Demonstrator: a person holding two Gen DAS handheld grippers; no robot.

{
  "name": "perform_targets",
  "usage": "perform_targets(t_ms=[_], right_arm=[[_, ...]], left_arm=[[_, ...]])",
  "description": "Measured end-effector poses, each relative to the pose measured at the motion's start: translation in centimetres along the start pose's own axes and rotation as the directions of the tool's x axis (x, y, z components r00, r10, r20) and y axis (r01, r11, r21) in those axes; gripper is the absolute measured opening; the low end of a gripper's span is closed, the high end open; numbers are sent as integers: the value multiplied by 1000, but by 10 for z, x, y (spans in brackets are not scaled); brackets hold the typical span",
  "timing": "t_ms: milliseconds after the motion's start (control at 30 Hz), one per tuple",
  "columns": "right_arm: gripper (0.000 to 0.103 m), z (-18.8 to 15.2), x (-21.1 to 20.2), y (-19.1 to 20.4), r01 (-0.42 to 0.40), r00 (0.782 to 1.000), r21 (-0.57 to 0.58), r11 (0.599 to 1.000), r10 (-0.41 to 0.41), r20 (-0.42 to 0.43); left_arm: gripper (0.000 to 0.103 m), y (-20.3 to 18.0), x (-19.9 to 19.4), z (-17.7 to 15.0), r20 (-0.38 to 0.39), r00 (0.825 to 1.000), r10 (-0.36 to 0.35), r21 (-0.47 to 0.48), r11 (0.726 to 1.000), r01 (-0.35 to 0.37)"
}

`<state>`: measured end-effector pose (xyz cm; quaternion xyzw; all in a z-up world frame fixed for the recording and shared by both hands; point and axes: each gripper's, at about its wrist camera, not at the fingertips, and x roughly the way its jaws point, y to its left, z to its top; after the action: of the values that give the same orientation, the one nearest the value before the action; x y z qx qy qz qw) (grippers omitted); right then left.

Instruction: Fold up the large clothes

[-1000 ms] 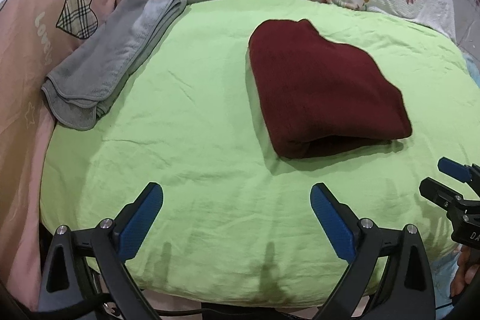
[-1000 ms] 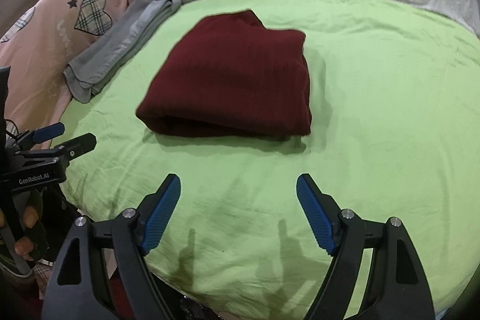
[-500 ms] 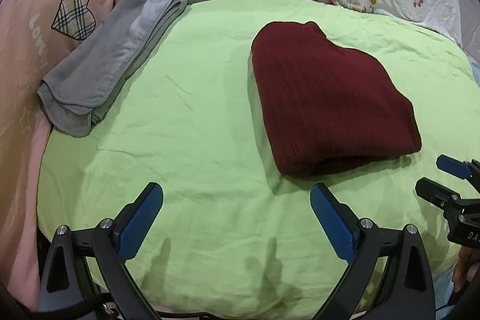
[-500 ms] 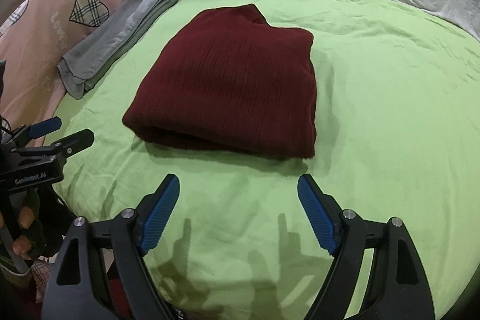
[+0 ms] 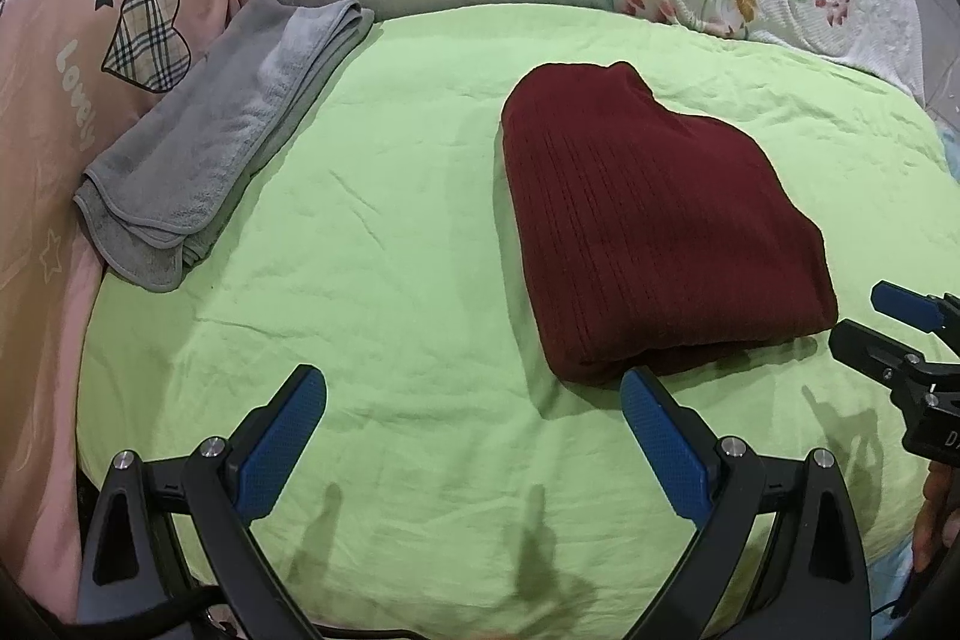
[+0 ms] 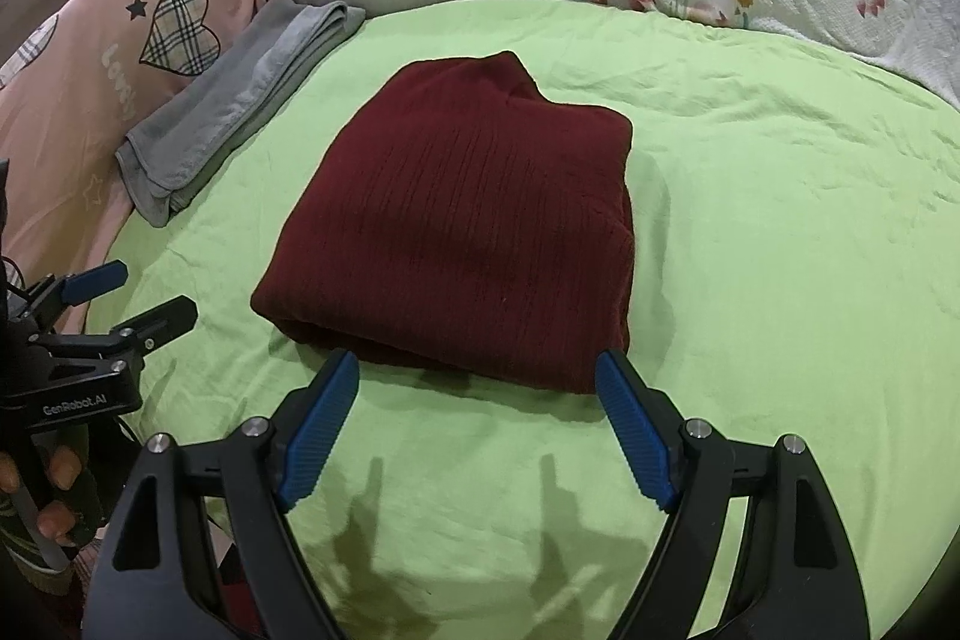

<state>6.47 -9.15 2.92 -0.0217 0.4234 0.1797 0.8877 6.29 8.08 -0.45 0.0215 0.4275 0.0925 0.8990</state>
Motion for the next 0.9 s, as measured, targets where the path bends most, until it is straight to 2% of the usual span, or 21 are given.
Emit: perform_targets(t_ms=[900], right_arm=[[81, 15, 0, 1, -37, 999, -14, 999, 37, 15]], left_arm=[[99, -3, -15, 10, 46, 999, 16, 38, 999, -18]])
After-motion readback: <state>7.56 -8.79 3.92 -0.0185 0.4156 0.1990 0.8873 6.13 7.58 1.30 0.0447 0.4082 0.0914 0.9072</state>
